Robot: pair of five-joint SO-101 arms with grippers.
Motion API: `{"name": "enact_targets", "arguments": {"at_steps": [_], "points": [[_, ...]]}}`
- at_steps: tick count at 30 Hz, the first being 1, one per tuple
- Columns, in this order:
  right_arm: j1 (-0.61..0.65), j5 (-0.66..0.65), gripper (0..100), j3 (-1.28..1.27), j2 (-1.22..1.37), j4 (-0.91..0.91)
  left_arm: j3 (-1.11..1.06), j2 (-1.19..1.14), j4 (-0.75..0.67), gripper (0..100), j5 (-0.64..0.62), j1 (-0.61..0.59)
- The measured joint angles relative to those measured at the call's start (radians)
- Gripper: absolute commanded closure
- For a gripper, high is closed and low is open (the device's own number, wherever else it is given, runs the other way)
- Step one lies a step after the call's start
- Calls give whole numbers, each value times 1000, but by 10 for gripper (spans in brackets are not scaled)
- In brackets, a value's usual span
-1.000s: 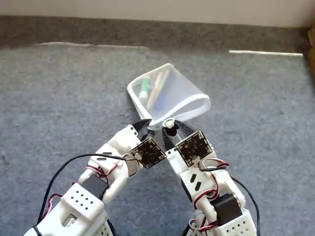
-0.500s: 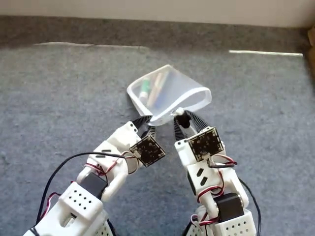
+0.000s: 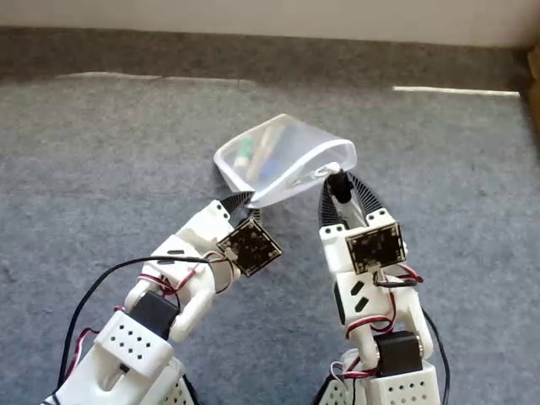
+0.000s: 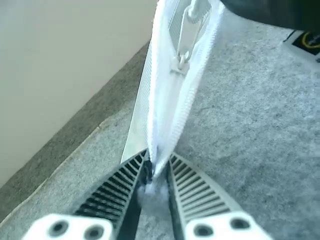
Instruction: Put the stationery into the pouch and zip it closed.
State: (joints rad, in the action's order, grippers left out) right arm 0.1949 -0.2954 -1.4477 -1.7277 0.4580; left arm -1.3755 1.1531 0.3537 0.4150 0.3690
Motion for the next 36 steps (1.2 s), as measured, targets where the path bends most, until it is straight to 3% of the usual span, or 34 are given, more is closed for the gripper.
{"name": "enact_targets", "arguments": {"at_steps": [13,26,36], "points": [[-54,0,962,2,0,-34,-35,376,262,996,-3,-3],[-127,-2,962,2,-2,-34,-72,609,299,996,-51,-157],[-147,-2,962,2,-2,-34,-72,638,299,996,-109,-230]]}}
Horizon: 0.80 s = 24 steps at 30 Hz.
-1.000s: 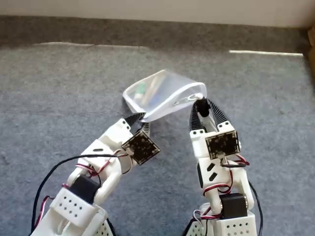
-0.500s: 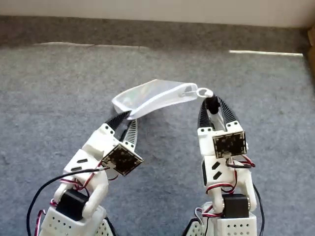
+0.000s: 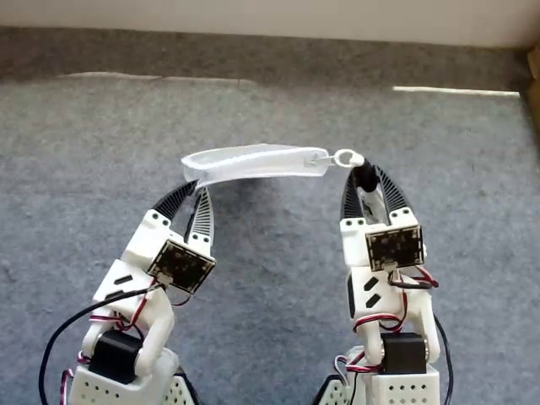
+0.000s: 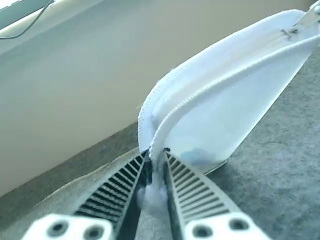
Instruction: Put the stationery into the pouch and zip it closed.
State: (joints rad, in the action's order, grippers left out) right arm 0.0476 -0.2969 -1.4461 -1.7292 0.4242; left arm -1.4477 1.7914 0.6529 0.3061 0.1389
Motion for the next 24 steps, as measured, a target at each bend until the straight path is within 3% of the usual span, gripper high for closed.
{"name": "enact_targets", "arguments": {"at_steps": [13,19,24], "points": [[9,0,958,0,0,0,-25,9,-2,992,-25,-3],[32,0,954,0,0,0,-71,20,-46,861,-41,-8],[38,2,823,-6,0,-2,-74,20,-49,814,-144,-43]]}}
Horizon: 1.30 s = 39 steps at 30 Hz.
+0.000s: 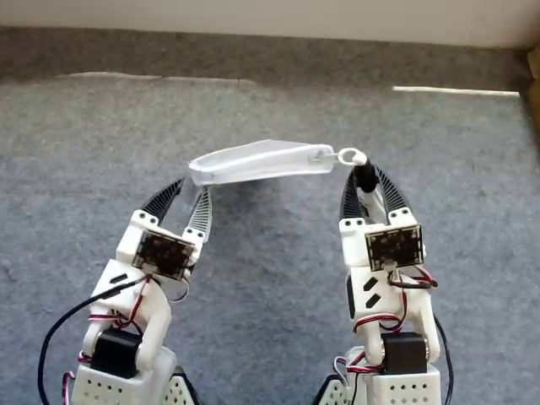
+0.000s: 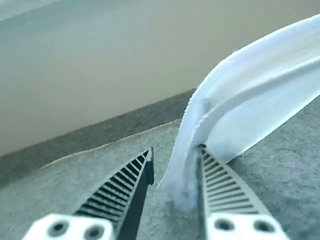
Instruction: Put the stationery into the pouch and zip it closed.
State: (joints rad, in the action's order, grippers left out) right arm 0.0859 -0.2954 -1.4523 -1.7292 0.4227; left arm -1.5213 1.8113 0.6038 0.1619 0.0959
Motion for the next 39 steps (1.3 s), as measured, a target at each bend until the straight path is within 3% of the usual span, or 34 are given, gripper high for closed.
{"name": "enact_targets", "arguments": {"at_steps": [4,20,30,39], "points": [[20,2,746,-6,0,17,0,0,0,811,-44,-9],[109,3,746,-8,0,74,2,0,17,810,-98,-17],[109,3,746,58,-84,324,129,0,249,810,-155,-14],[109,3,746,95,-98,494,140,0,256,810,-158,-15]]}}
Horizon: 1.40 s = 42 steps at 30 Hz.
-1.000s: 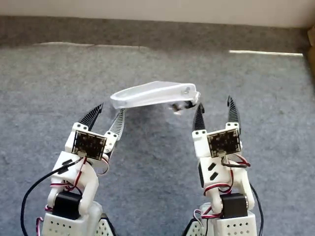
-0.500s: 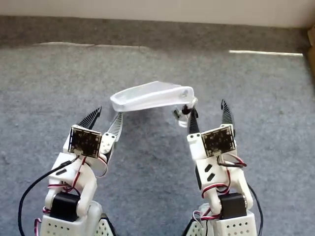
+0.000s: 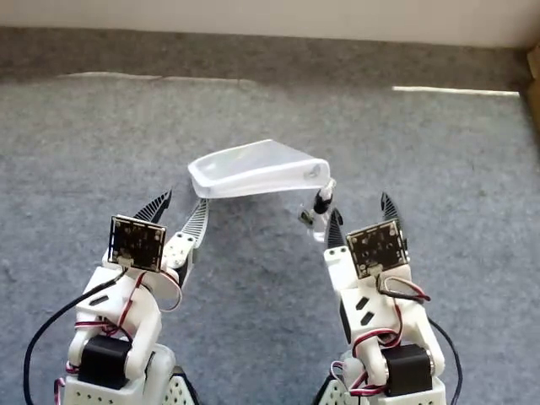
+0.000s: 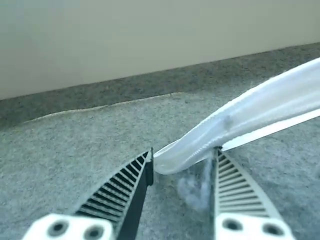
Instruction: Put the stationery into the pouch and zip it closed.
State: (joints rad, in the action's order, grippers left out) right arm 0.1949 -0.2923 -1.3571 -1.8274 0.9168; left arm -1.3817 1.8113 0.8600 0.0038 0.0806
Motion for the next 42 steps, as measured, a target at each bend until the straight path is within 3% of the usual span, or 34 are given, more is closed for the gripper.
{"name": "enact_targets", "arguments": {"at_steps": [4,14,19,23,26,28,32,42], "points": [[0,0,746,0,0,83,21,0,41,810,0,0],[0,0,746,150,-9,347,295,8,348,810,0,-2],[0,0,746,166,-9,370,385,8,442,814,0,-2],[-8,0,746,100,-9,370,404,8,456,820,0,-2],[-58,0,767,54,-9,359,404,8,456,902,0,-3],[-101,0,837,31,-9,328,404,8,456,987,0,-31],[-161,0,995,-3,-8,264,404,9,456,986,2,-117],[-172,0,991,-89,-6,241,189,8,404,993,80,-272]]}}
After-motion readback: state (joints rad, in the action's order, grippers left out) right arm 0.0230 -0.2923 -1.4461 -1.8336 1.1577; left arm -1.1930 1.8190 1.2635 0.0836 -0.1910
